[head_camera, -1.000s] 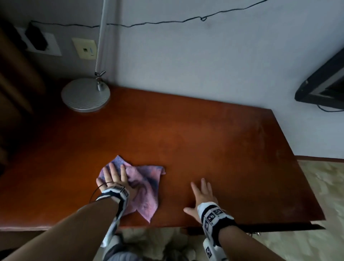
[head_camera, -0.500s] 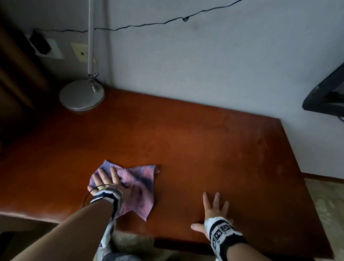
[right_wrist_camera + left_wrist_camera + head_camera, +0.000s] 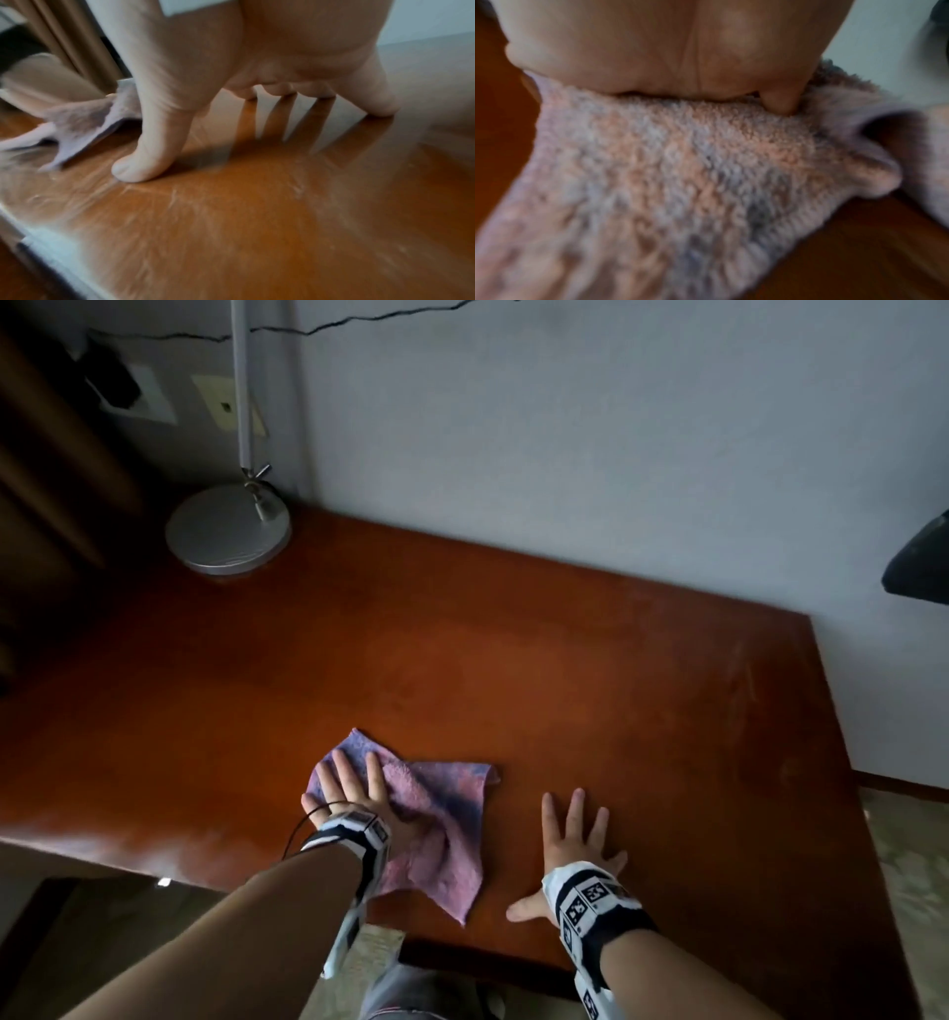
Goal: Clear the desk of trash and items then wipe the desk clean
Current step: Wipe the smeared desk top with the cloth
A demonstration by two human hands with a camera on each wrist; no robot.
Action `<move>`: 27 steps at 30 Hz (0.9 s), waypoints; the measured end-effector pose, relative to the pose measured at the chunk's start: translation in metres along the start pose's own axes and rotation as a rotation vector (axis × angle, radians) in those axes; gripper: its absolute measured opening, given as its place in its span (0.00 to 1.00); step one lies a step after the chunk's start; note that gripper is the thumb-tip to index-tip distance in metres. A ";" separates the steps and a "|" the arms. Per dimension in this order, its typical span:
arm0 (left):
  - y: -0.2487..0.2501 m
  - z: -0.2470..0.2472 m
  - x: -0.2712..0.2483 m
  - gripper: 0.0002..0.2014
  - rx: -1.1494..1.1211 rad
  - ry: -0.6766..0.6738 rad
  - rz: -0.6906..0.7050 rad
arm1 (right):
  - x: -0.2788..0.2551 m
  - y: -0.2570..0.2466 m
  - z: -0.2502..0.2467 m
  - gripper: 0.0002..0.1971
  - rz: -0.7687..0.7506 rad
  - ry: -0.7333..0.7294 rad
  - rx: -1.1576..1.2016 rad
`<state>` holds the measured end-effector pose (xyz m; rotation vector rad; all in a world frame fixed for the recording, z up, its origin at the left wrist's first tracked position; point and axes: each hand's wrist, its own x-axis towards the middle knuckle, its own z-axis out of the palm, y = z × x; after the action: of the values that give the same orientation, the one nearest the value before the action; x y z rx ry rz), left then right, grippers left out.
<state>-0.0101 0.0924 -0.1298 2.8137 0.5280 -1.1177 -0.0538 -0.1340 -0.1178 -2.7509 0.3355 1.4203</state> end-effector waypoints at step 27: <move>0.091 -0.045 0.053 0.57 0.238 0.040 0.377 | 0.006 0.081 -0.021 0.67 0.243 0.043 0.215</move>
<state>0.0865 0.0308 -0.1382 2.9585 -0.1456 -1.1066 -0.0503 -0.2162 -0.1047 -2.6388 0.7990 1.2815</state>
